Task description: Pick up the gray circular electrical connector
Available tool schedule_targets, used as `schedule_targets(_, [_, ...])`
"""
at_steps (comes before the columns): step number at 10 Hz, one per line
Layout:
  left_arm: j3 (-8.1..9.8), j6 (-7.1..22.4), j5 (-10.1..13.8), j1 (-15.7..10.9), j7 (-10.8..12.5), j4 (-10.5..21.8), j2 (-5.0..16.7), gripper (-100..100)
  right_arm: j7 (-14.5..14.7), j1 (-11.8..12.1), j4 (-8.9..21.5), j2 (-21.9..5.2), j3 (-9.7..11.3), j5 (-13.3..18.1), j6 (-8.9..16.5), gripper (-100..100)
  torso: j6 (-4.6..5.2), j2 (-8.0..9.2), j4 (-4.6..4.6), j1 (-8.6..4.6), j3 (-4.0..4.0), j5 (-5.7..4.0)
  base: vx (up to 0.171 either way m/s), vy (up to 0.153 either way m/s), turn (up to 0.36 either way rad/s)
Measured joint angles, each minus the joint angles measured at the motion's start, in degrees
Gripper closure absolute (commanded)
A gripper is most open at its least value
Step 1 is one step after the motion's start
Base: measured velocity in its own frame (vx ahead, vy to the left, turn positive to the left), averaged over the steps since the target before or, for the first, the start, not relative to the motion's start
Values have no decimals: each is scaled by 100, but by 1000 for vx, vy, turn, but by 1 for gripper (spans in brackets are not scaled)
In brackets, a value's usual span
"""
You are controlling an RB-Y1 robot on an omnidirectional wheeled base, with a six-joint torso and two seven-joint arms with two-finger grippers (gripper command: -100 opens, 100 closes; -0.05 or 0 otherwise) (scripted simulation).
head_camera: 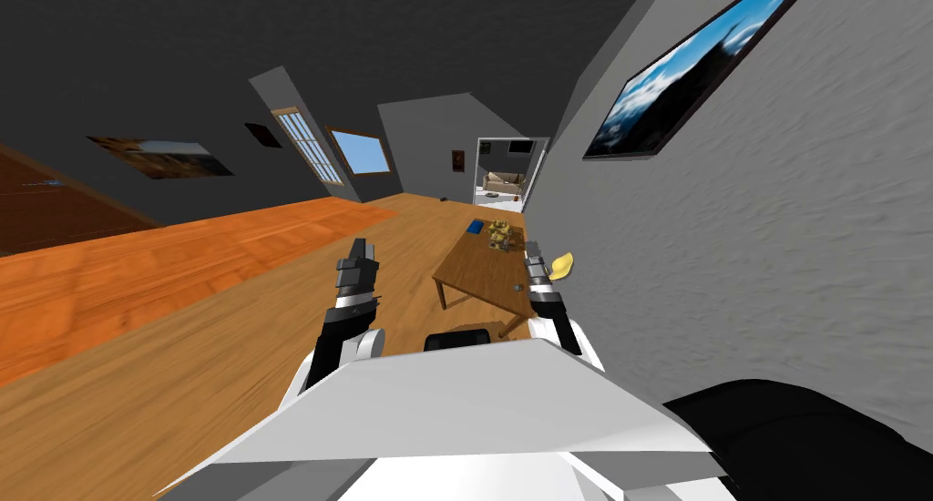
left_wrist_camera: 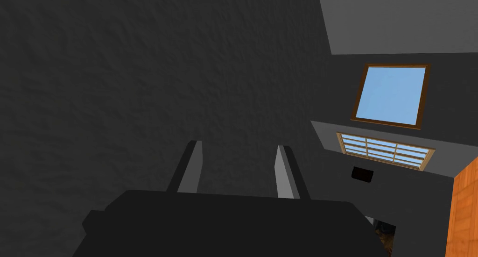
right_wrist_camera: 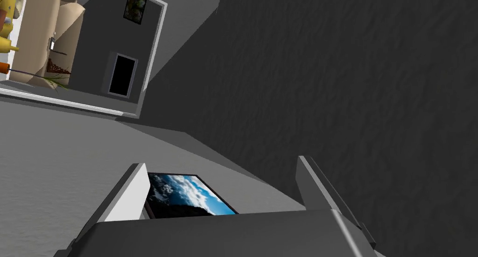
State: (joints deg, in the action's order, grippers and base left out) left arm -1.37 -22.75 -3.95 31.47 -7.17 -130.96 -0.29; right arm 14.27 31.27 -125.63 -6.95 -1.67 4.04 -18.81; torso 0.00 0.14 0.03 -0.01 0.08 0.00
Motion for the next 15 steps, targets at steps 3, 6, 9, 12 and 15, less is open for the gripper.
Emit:
schedule_targets(3, [0,0,0,0,0,0,0,0,510,236,264,-95,-91,317,120,-100,0,2,1,-3,1,0,-37,-4,81])
schedule_targets(6, [0,0,0,0,0,0,0,0,1032,488,598,-136,-237,655,248,-100,0,1,0,-1,1,-1,-37,0,82])
schedule_targets(9, [0,0,0,0,0,0,0,0,1459,704,723,-163,-334,901,451,-100,0,-6,-1,-1,-3,0,-21,0,83])
schedule_targets(12, [0,0,0,0,0,0,0,0,1911,903,1147,-251,-545,1172,610,-100,1,-4,0,-5,-2,-1,-22,-3,103])
schedule_targets(15, [0,0,0,0,0,0,0,0,2303,922,1407,-241,-615,1406,881,-100,-1,-9,-1,-8,-5,-2,-15,-14,163])
